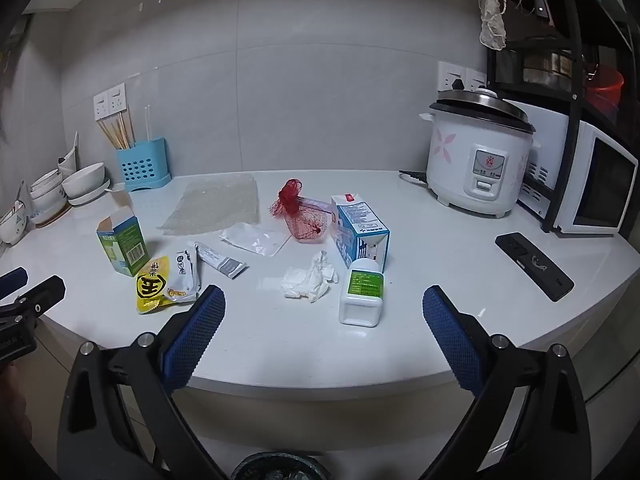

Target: Collect trash

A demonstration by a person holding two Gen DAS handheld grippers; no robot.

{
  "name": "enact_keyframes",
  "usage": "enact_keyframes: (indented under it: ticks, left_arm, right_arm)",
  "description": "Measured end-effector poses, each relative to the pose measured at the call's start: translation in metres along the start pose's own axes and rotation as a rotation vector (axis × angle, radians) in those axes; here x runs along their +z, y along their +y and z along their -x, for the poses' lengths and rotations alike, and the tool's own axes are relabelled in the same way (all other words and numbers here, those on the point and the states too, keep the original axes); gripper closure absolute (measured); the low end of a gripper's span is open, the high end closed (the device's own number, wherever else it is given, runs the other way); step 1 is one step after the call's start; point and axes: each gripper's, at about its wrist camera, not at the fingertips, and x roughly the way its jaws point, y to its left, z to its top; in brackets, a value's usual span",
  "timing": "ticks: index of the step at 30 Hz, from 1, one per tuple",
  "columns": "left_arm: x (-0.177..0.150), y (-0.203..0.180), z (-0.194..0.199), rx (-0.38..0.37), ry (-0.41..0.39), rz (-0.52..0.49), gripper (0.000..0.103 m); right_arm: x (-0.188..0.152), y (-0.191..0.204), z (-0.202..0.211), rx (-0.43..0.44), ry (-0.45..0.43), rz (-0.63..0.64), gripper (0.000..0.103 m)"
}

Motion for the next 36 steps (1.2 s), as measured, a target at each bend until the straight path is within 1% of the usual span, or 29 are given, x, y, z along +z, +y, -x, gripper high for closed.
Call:
enact_keyframes:
  ticks: [5,8,10,15,19,36]
  left_arm:
    - [-0.001,-0.0023,0.0021,0.002,-0.004,-0.008,0.006]
    - [0.0001,0.0002,0.0038,-0.001,0.005,-0.008,0.006]
    - [-0.0002,0.0033,0.0011,-0.006,0.015,0.001,0.006]
    - [-0.0009,0.005,0.0,0.001,0.018,0.0,0.006]
    - [0.0,0.0037,-0.0028,0.005,0.025,0.005,0.006]
    - [0.0006,0.0014,-0.0016,-0.005,0.026,0.01,0.006]
  right_arm:
    - [0.0005,-0.0001,0.0041,-0.002,-0.011,-0.006,0.008]
    - [-0.003,0.0028,0.0057,-0.007,-0.009,-0.003,0.008]
    - [0.0003,0.0011,0.0007,-0.006,0.004,0.002,0.008]
    - [-0.0034,0.0042,-0.0016,-0.008,0.004,0.008,0.008]
    - [0.0006,0.0034,0.0002,-0.012,0.008,-0.002,0.008]
    - [0.0007,0.0013,-0.0018,-0.01,0.02,-0.009,0.008]
